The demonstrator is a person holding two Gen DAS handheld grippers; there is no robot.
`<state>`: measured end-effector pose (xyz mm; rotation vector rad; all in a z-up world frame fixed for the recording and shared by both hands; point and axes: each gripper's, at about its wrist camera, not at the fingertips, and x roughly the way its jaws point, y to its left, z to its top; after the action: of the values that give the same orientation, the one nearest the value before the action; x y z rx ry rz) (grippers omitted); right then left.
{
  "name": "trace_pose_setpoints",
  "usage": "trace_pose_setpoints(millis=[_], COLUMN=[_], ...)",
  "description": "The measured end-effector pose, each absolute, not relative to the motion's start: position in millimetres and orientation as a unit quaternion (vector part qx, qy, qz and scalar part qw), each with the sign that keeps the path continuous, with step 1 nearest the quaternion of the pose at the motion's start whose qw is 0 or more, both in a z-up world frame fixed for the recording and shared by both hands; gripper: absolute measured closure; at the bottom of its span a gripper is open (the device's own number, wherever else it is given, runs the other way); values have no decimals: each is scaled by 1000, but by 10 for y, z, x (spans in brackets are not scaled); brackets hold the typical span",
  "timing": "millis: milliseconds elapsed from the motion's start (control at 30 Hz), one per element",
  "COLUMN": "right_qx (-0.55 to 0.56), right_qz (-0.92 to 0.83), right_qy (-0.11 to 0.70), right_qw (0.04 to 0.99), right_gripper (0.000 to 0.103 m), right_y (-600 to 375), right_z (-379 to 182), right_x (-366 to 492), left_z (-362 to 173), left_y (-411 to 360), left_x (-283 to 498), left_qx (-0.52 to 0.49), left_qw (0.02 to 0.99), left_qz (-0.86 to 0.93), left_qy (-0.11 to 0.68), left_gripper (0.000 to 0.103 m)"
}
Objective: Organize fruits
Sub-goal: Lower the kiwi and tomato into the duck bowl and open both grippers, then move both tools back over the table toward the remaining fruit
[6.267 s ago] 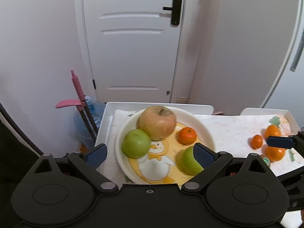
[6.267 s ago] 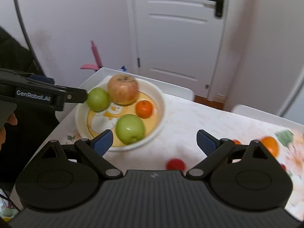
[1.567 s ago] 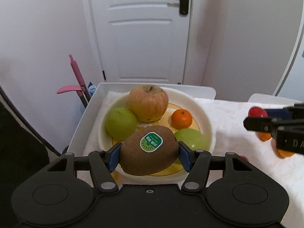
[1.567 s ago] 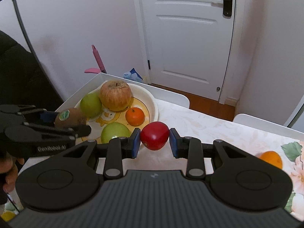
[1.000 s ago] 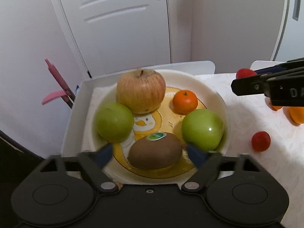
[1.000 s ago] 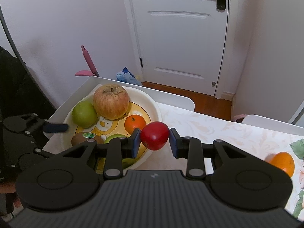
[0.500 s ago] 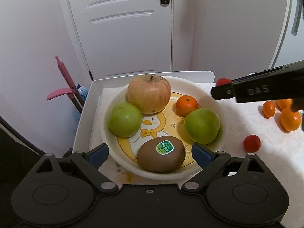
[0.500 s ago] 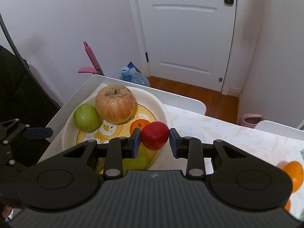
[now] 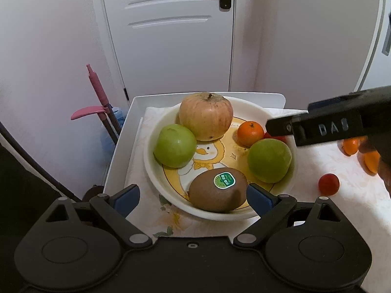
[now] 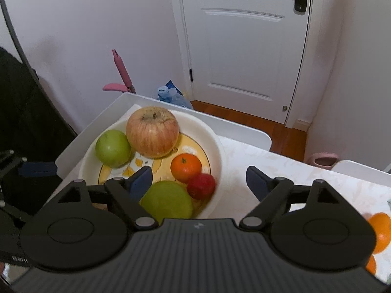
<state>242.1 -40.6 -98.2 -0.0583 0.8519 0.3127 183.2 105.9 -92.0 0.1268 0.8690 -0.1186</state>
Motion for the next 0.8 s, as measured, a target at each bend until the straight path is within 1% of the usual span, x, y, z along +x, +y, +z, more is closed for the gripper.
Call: trace_pose_setpoints(millis=[200,533,600,633,800], right_qx=[-15,2,-2,-4,8], right_qz=[148,119,103,92,51], right_qy=[413,407,405,404,380], right_qw=[898,906,908,910,923], right_gripper=[4,4,3,0,0], right_y=[-449,-630,-688,-724,-1040], right_z=[-932,-590,-524,-494,-362], right_x=[2281,1890,1784,1734,1483], left_z=[-864,-590,-522,-491,-373], left_y=[1049,1013,978,955,741], left_x=[1779,1622,1573,1549,1426], left_qx=[66,54,54,54,62], left_qw=[905,914,916,917,920], left_qz=[-57,-57,-61,-64,-86], left_qy=[416,397,392,390,378], left_gripper=[6,6,6,6,5])
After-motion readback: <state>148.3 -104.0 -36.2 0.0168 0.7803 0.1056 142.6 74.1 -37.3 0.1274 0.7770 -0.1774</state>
